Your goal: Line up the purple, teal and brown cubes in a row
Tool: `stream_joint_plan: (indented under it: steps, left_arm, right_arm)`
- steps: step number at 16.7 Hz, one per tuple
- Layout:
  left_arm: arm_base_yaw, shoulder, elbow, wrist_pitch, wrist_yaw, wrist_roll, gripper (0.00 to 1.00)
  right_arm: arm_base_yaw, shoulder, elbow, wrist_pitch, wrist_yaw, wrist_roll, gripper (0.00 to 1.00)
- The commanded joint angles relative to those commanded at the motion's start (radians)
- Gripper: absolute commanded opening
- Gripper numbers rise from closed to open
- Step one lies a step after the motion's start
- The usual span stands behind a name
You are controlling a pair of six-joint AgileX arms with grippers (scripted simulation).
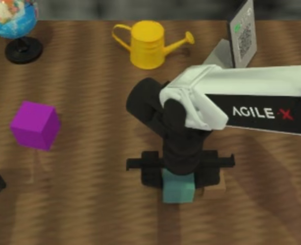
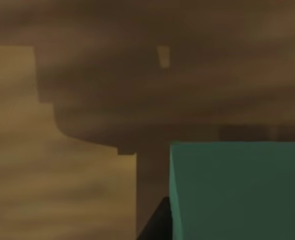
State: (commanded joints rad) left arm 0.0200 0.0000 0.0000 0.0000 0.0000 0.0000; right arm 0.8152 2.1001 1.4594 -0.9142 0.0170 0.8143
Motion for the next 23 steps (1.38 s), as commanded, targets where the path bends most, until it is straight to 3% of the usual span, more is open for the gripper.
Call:
stream_joint_plan:
  steps: [4,5,14,23]
  left_arm:
    - [0.000,0.000,0.000,0.000,0.000,0.000,1.00]
    - [0.000,0.000,0.000,0.000,0.000,0.000,1.00]
    - [0.000,0.000,0.000,0.000,0.000,0.000,1.00]
    - [0.000,0.000,0.000,0.000,0.000,0.000,1.00]
  right_arm:
    - [0.000,0.000,0.000,0.000,0.000,0.000,0.98]
    - [0.000,0.000,0.000,0.000,0.000,0.000,1.00]
    - [-0.002,-0.002,0.003,-0.004,0.000,0.000,1.00]
    - [0.009,-0.078,0.168,-0.247,-0.001,0.000,1.00]
